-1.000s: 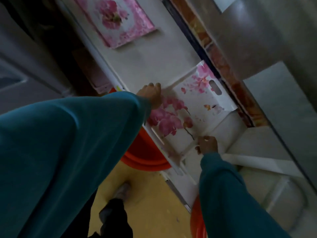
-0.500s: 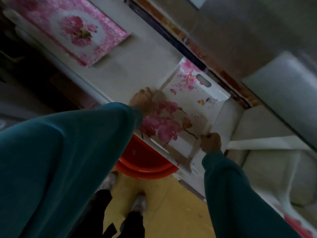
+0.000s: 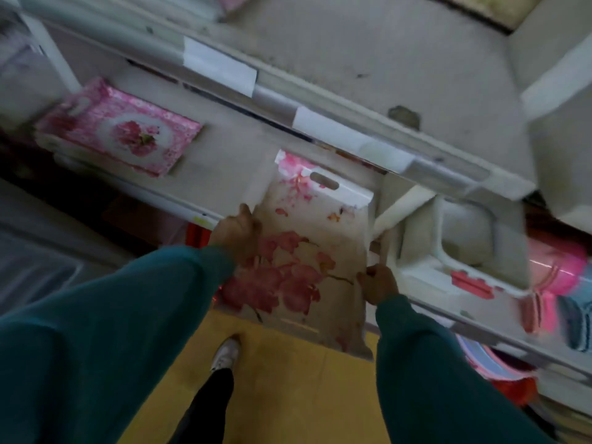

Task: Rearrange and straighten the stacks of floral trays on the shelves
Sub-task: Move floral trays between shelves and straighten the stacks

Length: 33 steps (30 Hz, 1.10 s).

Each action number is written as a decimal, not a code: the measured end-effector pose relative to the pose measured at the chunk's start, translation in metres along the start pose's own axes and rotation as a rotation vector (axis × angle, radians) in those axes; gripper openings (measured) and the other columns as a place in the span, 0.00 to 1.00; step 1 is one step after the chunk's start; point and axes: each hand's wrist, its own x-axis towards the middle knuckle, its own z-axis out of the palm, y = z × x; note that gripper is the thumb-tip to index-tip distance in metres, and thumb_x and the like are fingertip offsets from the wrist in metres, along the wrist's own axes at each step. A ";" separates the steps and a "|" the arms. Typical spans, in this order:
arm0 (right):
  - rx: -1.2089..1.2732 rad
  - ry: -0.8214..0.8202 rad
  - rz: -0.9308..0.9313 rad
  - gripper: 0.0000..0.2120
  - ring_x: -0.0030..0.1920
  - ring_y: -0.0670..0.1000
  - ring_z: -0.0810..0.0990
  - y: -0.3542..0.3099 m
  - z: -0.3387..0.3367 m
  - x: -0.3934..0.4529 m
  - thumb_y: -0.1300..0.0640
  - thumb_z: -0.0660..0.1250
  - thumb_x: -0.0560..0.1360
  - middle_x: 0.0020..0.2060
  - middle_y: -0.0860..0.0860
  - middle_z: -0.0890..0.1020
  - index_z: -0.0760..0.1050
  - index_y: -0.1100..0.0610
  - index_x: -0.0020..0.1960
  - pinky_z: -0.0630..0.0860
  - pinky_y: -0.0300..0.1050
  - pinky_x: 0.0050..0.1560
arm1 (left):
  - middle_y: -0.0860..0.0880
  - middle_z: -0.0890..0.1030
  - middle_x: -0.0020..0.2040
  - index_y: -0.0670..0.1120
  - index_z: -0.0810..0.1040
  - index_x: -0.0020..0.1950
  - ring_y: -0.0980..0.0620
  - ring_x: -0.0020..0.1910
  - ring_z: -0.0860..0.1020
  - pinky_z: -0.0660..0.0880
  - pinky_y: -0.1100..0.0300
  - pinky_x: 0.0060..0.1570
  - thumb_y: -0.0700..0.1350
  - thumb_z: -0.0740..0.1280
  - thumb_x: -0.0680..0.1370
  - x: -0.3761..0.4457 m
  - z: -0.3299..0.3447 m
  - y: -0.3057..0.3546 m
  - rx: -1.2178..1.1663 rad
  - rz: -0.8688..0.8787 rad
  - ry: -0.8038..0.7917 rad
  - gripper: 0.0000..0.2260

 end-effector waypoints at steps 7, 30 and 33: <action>0.009 0.039 -0.014 0.12 0.44 0.55 0.79 0.120 -0.095 -0.168 0.57 0.64 0.76 0.44 0.61 0.82 0.79 0.66 0.49 0.72 0.44 0.43 | 0.31 0.79 0.48 0.38 0.75 0.58 0.37 0.43 0.82 0.76 0.52 0.39 0.45 0.50 0.80 -0.194 -0.023 0.082 0.026 0.141 -0.100 0.18; 0.341 0.757 0.301 0.06 0.31 0.49 0.73 0.470 -0.528 -0.383 0.59 0.65 0.77 0.33 0.51 0.74 0.72 0.58 0.42 0.69 0.37 0.26 | 0.40 0.81 0.43 0.42 0.72 0.45 0.39 0.46 0.79 0.70 0.55 0.41 0.49 0.60 0.77 -0.413 0.074 0.639 -0.245 0.935 -0.205 0.10; 0.356 0.789 0.295 0.08 0.27 0.51 0.74 0.477 -0.591 -0.361 0.57 0.65 0.77 0.31 0.54 0.76 0.75 0.60 0.41 0.72 0.37 0.21 | 0.42 0.80 0.41 0.43 0.72 0.45 0.40 0.43 0.78 0.70 0.55 0.39 0.48 0.63 0.76 -0.398 0.076 0.712 -0.341 0.952 -0.211 0.08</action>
